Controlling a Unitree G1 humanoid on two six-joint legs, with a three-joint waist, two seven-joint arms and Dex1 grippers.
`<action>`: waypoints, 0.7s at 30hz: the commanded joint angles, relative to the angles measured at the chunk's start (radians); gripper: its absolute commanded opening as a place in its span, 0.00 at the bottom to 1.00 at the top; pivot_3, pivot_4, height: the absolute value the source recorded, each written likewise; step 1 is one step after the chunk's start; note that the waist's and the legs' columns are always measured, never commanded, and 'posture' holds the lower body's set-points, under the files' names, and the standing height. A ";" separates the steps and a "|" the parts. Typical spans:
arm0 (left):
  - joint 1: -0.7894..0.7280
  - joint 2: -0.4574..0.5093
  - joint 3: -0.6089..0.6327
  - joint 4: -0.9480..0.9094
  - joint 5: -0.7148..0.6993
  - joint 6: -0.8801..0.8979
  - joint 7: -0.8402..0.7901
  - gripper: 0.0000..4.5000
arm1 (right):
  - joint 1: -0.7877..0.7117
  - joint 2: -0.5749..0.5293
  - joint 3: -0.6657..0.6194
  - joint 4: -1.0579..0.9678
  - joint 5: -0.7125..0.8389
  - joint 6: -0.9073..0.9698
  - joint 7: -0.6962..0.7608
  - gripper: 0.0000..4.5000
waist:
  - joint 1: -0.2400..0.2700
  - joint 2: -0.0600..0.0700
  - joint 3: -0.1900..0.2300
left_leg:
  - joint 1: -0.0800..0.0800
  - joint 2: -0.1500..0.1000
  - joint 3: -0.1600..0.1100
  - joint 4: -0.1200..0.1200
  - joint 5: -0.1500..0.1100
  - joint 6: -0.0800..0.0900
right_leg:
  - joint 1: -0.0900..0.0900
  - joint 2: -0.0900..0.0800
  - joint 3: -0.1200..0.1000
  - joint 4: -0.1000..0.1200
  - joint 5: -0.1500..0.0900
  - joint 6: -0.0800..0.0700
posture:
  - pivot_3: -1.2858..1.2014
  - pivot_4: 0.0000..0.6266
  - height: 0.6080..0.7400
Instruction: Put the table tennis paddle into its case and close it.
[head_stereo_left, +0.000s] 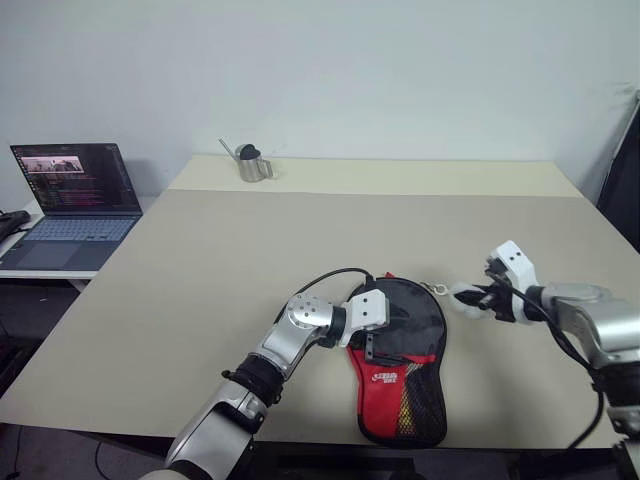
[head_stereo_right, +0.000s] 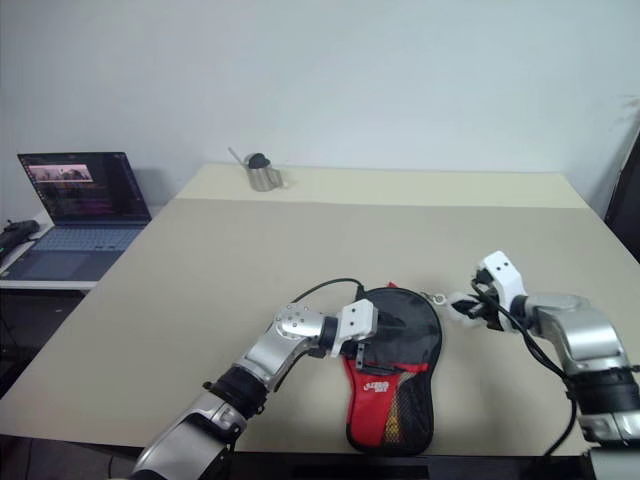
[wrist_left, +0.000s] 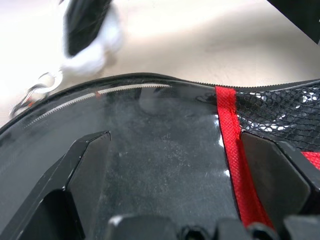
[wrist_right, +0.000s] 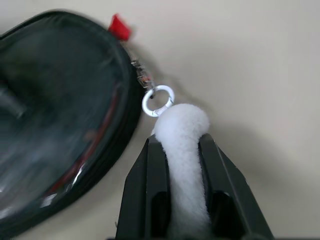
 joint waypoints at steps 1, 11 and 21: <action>0.068 0.021 -0.095 0.086 0.080 0.039 -0.056 1.00 | 0.078 -0.072 -0.081 -0.162 0.068 0.072 0.033 0.06 | 0.000 0.000 0.000 | 0.000 0.000 0.000 0.000 0.000 0.000 | 0.000 0.000 0.000 0.000 0.000 0.000 | 0.52 0.24 1.00; 0.062 0.007 -0.101 0.101 0.084 0.031 -0.059 1.00 | 0.317 -0.184 -0.162 -0.451 0.227 0.181 0.089 0.06 | 0.002 -0.001 -0.003 | 0.001 0.000 0.000 -0.002 0.000 0.000 | 0.002 0.000 -0.001 -0.002 -0.003 0.004 | 0.52 0.24 1.00; 0.061 -0.001 -0.105 0.104 0.081 0.030 -0.069 1.00 | 0.512 -0.256 -0.270 -0.607 0.335 0.216 0.121 0.06 | 0.002 -0.003 -0.006 | 0.001 0.000 0.000 -0.003 0.000 0.000 | 0.002 0.000 -0.002 -0.004 -0.003 0.004 | 0.52 0.24 1.00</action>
